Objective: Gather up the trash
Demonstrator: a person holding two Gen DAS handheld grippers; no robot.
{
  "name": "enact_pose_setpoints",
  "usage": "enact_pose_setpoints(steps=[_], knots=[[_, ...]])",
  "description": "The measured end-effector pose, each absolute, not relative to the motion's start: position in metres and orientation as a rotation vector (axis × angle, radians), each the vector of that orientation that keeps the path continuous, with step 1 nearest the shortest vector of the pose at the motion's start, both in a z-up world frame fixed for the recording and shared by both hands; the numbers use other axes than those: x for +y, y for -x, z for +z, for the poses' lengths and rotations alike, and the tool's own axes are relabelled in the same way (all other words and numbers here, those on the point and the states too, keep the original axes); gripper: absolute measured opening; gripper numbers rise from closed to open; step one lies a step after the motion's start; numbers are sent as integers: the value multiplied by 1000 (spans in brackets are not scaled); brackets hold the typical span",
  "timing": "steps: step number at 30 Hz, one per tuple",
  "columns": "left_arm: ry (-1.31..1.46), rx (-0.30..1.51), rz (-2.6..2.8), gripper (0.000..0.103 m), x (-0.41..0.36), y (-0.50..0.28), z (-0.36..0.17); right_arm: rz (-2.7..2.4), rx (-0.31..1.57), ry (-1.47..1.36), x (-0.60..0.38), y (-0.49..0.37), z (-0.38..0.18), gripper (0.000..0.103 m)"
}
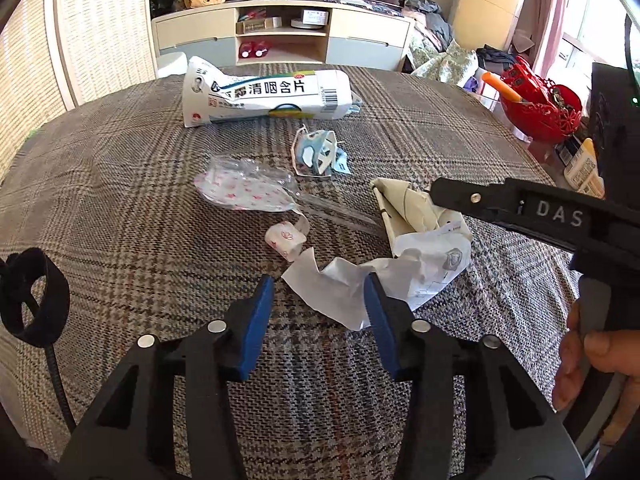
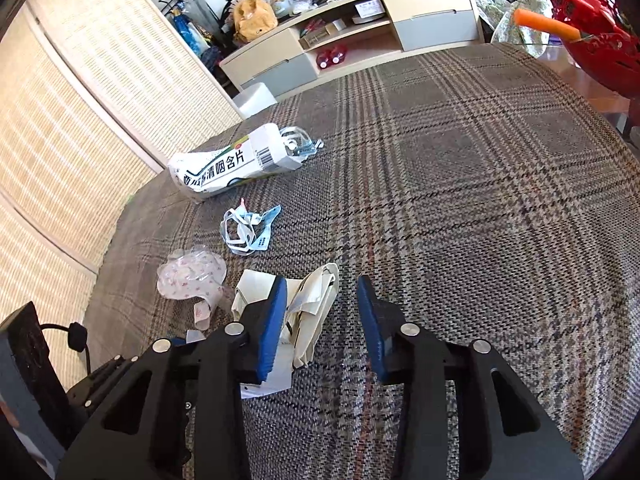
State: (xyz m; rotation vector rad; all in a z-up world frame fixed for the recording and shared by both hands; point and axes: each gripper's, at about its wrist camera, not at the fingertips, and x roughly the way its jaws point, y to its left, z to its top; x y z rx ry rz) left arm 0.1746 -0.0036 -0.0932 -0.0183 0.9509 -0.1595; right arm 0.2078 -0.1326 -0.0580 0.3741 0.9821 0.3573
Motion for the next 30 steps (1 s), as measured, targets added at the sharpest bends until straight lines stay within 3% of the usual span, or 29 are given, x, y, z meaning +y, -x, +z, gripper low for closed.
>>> enact_pose_setpoints(steps=[4, 6, 9, 10, 28, 29, 30], knots=[[22, 948, -188, 33, -7, -176, -94, 389, 1005, -387, -125, -206, -66, 24], [23, 947, -193, 22, -9, -176, -94, 400, 1002, -364, -121, -204, -64, 15], [19, 950, -216, 2, -14, -175, -94, 391, 988, -320, -117, -203, -58, 13], [8, 946, -218, 0, -16, -174, -94, 384, 981, -313, -118, -202, -57, 13], [-37, 902, -253, 0, -24, -139, -73, 321, 937, -292, -159, -167, -24, 12], [-35, 898, -256, 6, -27, -139, -72, 319, 936, -297, -160, -165, -23, 12], [-34, 896, -255, 26, -31, -140, -72, 316, 934, -299, -163, -163, -22, 12]])
